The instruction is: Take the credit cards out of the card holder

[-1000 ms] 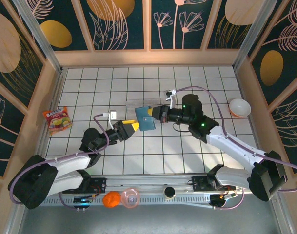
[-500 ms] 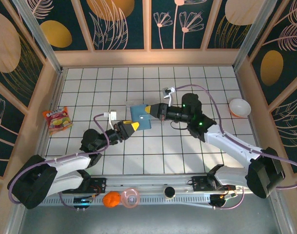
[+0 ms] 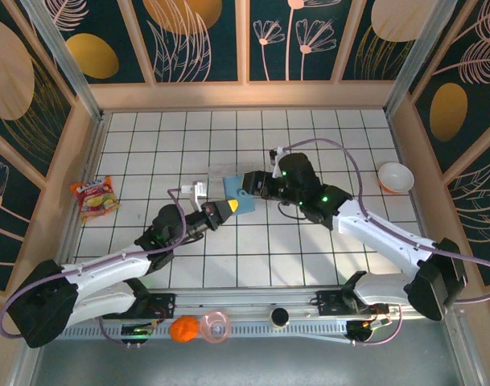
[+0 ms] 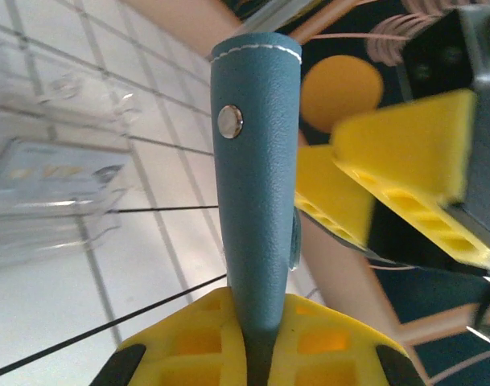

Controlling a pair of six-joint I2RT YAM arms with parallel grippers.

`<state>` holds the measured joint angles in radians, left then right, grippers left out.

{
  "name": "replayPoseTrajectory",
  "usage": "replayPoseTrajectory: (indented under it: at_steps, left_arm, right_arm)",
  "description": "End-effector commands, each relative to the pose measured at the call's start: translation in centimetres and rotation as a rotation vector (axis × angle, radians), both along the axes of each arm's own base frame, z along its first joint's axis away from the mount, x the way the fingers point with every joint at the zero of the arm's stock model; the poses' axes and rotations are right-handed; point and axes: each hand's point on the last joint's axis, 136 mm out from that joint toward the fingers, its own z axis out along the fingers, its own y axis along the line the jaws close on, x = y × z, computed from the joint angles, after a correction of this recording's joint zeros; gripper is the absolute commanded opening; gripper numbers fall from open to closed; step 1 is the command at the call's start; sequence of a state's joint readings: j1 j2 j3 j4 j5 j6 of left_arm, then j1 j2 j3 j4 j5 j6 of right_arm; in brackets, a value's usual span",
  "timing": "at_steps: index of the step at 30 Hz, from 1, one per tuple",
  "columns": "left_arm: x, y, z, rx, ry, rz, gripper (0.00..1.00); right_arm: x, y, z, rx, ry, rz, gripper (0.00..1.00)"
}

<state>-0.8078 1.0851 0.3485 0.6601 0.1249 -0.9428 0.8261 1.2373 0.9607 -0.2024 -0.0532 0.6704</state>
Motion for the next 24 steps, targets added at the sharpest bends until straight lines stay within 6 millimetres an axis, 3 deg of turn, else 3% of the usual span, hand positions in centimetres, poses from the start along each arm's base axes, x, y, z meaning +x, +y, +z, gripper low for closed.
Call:
replayPoseTrajectory:
  at_steps: [1,7,18,21,24]
  left_arm:
    - [1.1,0.0,-0.4,0.094,0.000,0.078,0.00]
    - [1.3,-0.4,0.2,0.106,-0.019,0.087,0.00]
    - [0.8,-1.3,1.1,0.087,-0.039,0.055,0.00]
    - [0.8,-0.9,1.4,0.086,-0.042,0.073,0.00]
    - [0.9,-0.5,1.8,0.076,-0.051,0.089,0.00]
  right_arm:
    - [-0.1,-1.4,-0.2,-0.124,-0.041,-0.067,0.57]
    - [-1.1,0.7,-0.7,-0.166,-0.059,-0.015,0.58]
    - [-0.5,2.1,-2.7,-0.233,-0.037,0.011,0.57]
    - [-0.4,1.5,-3.9,-0.286,-0.013,-0.006,0.52]
    - [-0.3,0.7,-4.8,-0.327,0.002,-0.030,0.40]
